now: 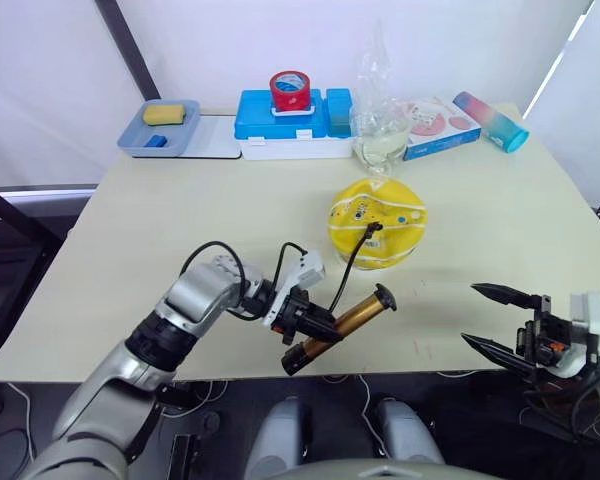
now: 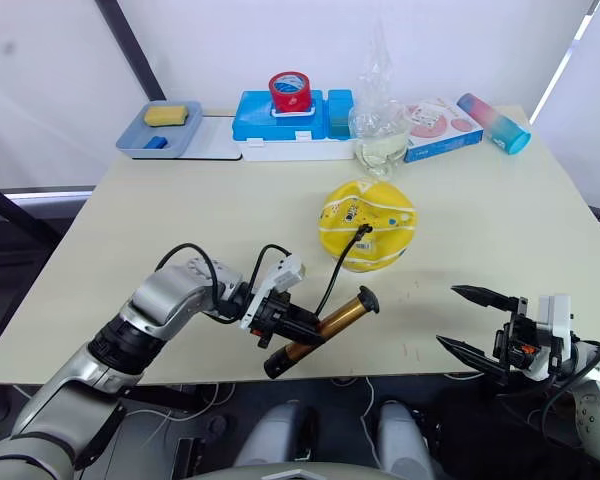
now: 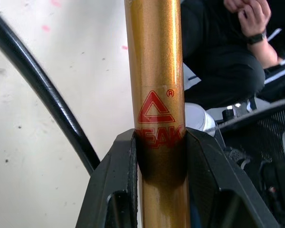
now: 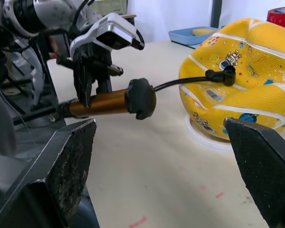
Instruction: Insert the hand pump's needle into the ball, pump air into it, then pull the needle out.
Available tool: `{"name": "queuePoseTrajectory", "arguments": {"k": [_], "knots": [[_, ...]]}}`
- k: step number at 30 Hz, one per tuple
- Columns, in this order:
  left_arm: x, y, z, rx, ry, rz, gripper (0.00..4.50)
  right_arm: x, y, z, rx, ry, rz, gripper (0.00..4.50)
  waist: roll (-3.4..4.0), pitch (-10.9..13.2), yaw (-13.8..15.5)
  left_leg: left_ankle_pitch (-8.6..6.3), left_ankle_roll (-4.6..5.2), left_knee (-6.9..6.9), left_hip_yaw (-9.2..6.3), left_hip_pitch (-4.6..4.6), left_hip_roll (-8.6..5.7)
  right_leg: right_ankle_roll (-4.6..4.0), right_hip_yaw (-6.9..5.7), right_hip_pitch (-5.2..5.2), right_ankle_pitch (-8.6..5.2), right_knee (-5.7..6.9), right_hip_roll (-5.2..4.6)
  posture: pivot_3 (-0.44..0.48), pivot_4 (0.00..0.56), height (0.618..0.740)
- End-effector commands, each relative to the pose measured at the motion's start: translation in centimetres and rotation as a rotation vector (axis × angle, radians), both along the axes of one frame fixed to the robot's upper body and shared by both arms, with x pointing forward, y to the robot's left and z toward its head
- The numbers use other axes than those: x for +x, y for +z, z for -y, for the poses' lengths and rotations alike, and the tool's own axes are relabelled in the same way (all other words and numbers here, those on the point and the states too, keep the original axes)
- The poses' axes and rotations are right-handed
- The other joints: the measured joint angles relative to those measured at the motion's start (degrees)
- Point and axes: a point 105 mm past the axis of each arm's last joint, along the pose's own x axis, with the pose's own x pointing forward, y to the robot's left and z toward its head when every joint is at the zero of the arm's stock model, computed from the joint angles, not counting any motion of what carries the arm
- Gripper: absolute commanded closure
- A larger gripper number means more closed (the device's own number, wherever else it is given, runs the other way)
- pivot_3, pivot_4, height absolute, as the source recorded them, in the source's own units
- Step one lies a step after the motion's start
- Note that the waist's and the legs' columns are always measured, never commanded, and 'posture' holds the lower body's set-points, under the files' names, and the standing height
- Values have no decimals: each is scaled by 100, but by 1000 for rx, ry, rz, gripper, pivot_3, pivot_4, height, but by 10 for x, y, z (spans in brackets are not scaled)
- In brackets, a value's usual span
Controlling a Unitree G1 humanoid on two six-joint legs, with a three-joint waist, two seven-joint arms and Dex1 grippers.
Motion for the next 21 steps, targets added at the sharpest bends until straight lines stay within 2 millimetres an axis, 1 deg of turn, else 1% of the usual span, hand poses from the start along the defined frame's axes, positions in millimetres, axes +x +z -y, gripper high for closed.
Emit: {"name": "queuePoseTrajectory", "arguments": {"k": [1,2,5,7,12,16,21], "knots": [[-2,8,4,-101,-78,126,3540,-3,11,-8,16,49,16,0,-2,1,1,0,0,0,0,-1,0,-1,0,0,-1,0,-1,0,150,739],[-2,8,5,-126,-88,154,3540,-4,11,-9,17,52,12,0,-2,1,9,0,0,0,0,-1,0,-2,0,0,-1,0,-1,0,150,739],[-2,-3,6,-165,-88,219,3540,-4,15,-19,38,85,3,0,-2,1,37,0,0,1,1,-1,-2,-2,-1,0,-1,0,-8,0,150,739],[-4,-5,9,-227,-145,315,3540,-4,18,-24,50,103,-2,0,-2,1,37,0,0,1,3,-1,-2,-2,-1,0,0,-1,-12,0,150,739],[5,1,21,-386,-68,394,3540,-4,24,-38,98,144,-21,0,-3,1,77,0,0,2,4,-3,-2,-2,-1,0,0,-2,-18,0,150,739],[10,2,24,-463,-15,399,3540,-3,30,-53,146,170,-35,0,-3,1,92,0,0,1,3,-4,-2,-2,-2,-1,0,-3,-16,0,150,739],[6,-1,27,-515,-31,398,3540,3,34,-70,207,166,-38,0,-3,1,81,0,0,2,3,-4,-2,-1,-3,-1,0,-2,-13,0,150,739]]}}
